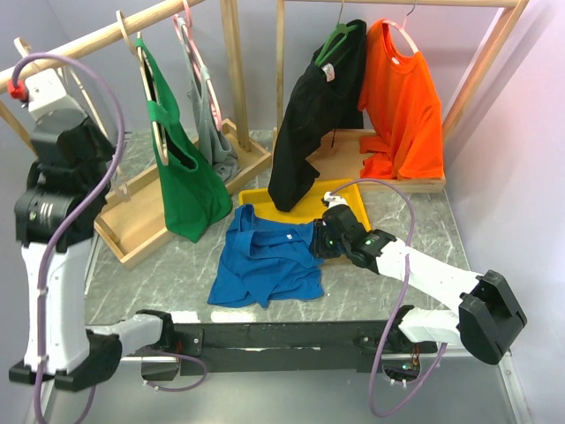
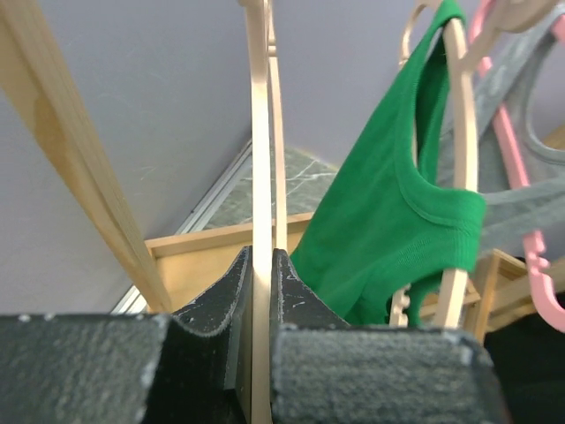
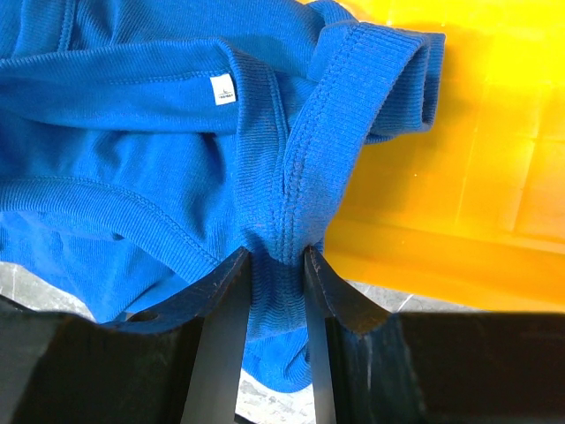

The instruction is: Place the tank top on the hanger

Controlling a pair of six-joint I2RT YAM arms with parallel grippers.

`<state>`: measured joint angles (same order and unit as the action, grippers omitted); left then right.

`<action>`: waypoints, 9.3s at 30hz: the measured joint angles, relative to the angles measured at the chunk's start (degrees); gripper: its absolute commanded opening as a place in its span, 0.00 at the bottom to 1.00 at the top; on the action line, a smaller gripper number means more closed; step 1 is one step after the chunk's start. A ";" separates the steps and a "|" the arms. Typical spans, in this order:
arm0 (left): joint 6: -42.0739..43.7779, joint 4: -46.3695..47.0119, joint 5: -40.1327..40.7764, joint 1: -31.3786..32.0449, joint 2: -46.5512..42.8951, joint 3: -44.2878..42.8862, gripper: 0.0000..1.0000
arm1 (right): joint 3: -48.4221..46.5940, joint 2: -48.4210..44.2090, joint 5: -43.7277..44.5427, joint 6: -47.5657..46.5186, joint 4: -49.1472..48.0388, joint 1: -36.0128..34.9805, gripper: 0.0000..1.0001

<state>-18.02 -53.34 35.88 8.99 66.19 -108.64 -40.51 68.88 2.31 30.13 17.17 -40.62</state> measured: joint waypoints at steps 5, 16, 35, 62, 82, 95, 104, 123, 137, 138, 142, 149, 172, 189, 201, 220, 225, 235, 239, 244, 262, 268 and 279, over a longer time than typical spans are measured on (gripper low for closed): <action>0.33 0.52 -3.15 0.00 -3.96 2.60 0.01 | 0.00 0.00 0.00 0.02 -0.02 0.00 0.37; -0.96 -1.75 -12.68 0.00 -9.73 9.75 0.01 | 0.00 0.00 0.00 0.00 -0.02 0.00 0.37; -0.98 -5.53 -30.95 0.11 -27.54 5.03 0.01 | 0.00 0.02 0.74 -0.42 0.11 0.00 0.38; 2.75 6.36 -66.95 17.40 -18.80 33.83 0.01 | 9.14 -11.74 5.79 4.87 -1.70 0.00 0.22; 6.34 1.55 -49.13 33.07 -21.22 42.75 0.01 | 4.31 -8.61 10.08 4.22 1.25 0.00 0.09; 6.36 1.38 -44.87 38.25 -17.62 43.80 0.01 | 1.05 -5.68 11.45 2.58 2.69 0.13 0.09; 6.27 1.14 -44.41 38.80 -18.86 43.80 0.01 | -1.73 -2.82 11.82 1.49 3.30 0.57 0.09; 6.34 1.86 -45.22 40.87 -16.55 43.80 0.01 | -6.10 -2.60 11.93 -0.02 5.66 1.14 0.07; 10.97 20.20 -49.62 41.24 -9.70 50.99 0.01 | -10.05 -11.58 11.61 -0.87 10.62 1.03 0.07; 11.37 21.81 -50.01 41.24 -9.62 51.69 0.01 | -10.12 -11.91 11.63 -0.92 10.91 1.03 0.07; 12.48 27.61 -51.36 41.24 -9.44 54.99 0.01 | -10.16 -13.22 11.78 -1.07 11.91 1.01 0.07; 14.43 37.53 -52.74 41.24 -9.35 60.59 0.01 | -10.19 -15.76 11.63 -1.05 12.76 0.52 0.07; 13.22 67.87 -66.95 34.03 0.11 71.08 0.01 | -10.82 -17.03 14.14 -1.86 13.51 -0.11 0.57; 8.87 68.26 -75.69 29.97 8.72 64.22 0.01 | -5.05 -26.62 8.41 -10.71 -5.22 -1.95 0.66; 7.69 61.61 -80.28 29.18 13.42 57.79 0.01 | -4.09 -19.08 14.38 -13.81 -10.62 -5.20 0.62; 4.09 61.57 -80.89 29.16 13.42 57.27 0.01 | -1.36 -14.73 23.45 -13.05 -15.17 -7.52 0.42; 3.02 62.14 -81.00 29.07 13.40 57.18 0.06 | -1.11 -14.40 25.16 -13.33 -16.41 -7.76 0.15; -2.95 64.37 -76.39 29.07 11.63 57.18 0.55 | -0.26 -13.77 27.43 -14.16 -17.33 -8.79 0.00; -6.43 65.13 -71.32 29.07 8.92 57.24 0.65 | -0.22 -13.75 29.07 -14.58 -17.79 -10.32 0.00; -12.07 64.22 -60.48 29.07 3.82 58.42 0.67 | 0.57 -13.84 31.17 -15.74 -18.53 -12.02 0.00; -26.49 45.70 -38.42 29.05 -12.07 73.37 0.60 | 4.31 -18.84 34.64 -16.50 -18.43 -13.14 0.00; -26.64 45.00 -42.86 28.96 -14.23 79.32 0.64 | 4.55 -18.84 34.86 -16.70 -17.07 -13.27 0.00; -25.88 51.49 -52.26 28.89 -6.69 79.41 0.61 | 4.59 -18.97 35.26 -16.68 -16.87 -13.53 0.00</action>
<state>-43.90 -1.85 -16.38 37.89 59.51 -29.23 -35.92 49.91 37.56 13.45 0.30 -54.15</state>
